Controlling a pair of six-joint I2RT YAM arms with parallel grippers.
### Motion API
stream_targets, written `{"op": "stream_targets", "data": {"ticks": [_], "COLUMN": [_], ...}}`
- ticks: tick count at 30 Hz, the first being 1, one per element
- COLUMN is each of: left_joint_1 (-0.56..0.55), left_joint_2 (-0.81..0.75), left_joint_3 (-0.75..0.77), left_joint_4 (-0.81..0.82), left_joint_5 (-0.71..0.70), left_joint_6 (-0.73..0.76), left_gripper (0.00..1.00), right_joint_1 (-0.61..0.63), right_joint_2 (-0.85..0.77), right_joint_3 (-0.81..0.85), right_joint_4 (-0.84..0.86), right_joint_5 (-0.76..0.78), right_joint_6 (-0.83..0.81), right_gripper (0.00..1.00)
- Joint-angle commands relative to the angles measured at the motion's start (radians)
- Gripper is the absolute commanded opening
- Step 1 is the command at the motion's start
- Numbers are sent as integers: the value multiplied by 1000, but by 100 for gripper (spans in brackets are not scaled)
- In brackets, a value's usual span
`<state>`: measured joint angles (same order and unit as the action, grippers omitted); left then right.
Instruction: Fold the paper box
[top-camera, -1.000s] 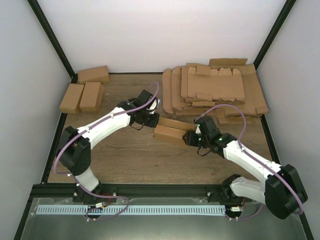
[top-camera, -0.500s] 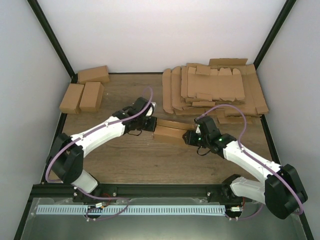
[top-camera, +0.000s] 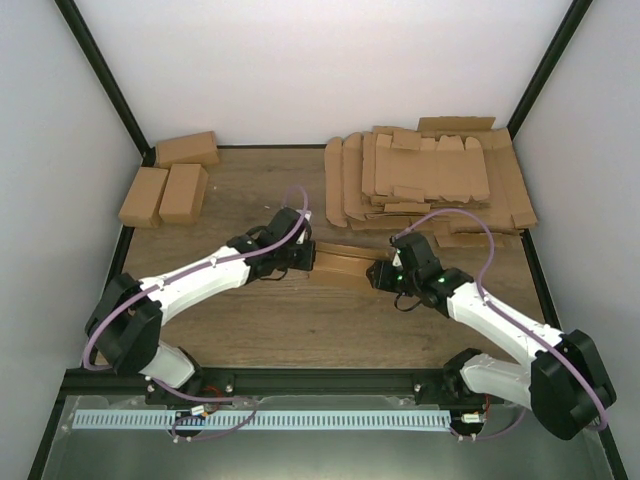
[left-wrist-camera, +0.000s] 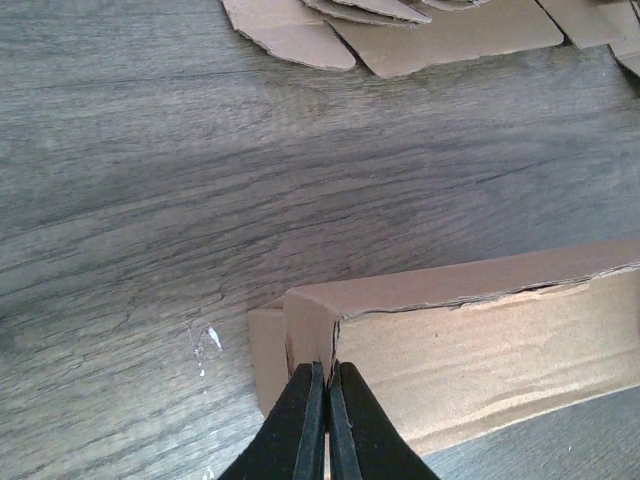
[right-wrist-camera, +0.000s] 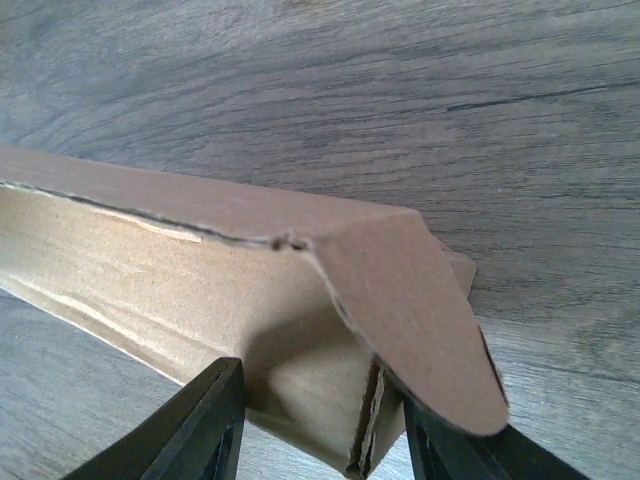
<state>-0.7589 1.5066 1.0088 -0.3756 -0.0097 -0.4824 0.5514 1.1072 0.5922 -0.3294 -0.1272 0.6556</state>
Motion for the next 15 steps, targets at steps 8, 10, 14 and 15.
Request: {"op": "stream_targets", "data": {"ticks": [8,10,14,15], "left_joint_1": [-58,-61,-65,-65], "left_joint_2": [6,3,1,2], "left_joint_3": [-21,-21,-20,-19], "left_joint_4": [-85,-86,-86,-86], "left_joint_5": [8,-3,-17,-19], "left_joint_6": [-9,-8,-8,-8], "left_gripper": [4,4,4,4], "right_joint_1": [5,6,6,6], "right_joint_2": [-70,-88,-134,-147], "right_joint_3": [30,29,23,22], "right_joint_4": [-79,-83,-76,-72], "right_joint_5": [112,112,102,96], "right_joint_6": [-37,-43,-67,-76], "right_gripper": [50,51,53,54]}}
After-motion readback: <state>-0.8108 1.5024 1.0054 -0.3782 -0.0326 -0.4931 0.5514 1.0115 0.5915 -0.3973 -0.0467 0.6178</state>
